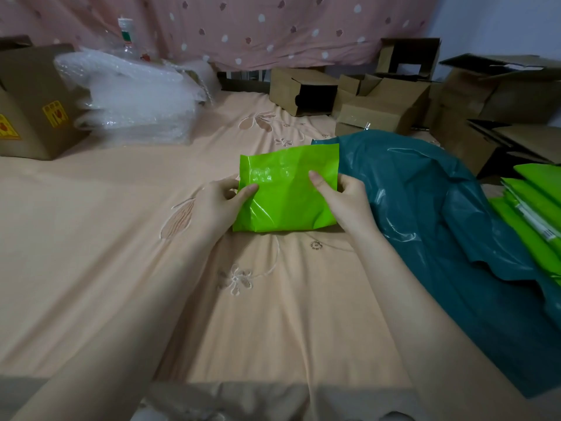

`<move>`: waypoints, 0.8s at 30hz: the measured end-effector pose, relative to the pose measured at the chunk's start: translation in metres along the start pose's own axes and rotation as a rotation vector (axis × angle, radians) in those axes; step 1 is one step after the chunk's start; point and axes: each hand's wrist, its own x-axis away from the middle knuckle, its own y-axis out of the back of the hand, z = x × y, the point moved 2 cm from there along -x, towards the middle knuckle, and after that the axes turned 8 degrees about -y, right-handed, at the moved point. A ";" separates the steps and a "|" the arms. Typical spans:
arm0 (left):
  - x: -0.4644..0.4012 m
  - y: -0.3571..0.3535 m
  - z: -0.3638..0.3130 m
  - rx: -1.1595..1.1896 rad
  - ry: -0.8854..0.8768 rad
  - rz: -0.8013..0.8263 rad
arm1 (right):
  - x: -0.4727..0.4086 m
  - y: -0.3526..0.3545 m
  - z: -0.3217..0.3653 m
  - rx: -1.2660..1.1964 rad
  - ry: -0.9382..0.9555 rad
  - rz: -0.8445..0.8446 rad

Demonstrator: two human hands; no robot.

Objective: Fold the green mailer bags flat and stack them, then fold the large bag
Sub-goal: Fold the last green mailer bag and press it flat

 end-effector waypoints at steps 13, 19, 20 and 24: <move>-0.007 -0.011 0.009 -0.323 -0.059 -0.149 | -0.014 -0.009 -0.020 0.277 0.123 -0.210; -0.006 -0.012 0.015 -0.288 -0.041 -0.169 | -0.016 -0.011 -0.026 0.283 0.089 -0.197; -0.006 -0.013 0.014 -0.258 -0.039 -0.162 | -0.017 -0.011 -0.027 0.258 0.083 -0.188; -0.010 -0.011 0.013 -0.062 -0.029 -0.133 | -0.019 -0.011 -0.027 0.099 0.070 -0.161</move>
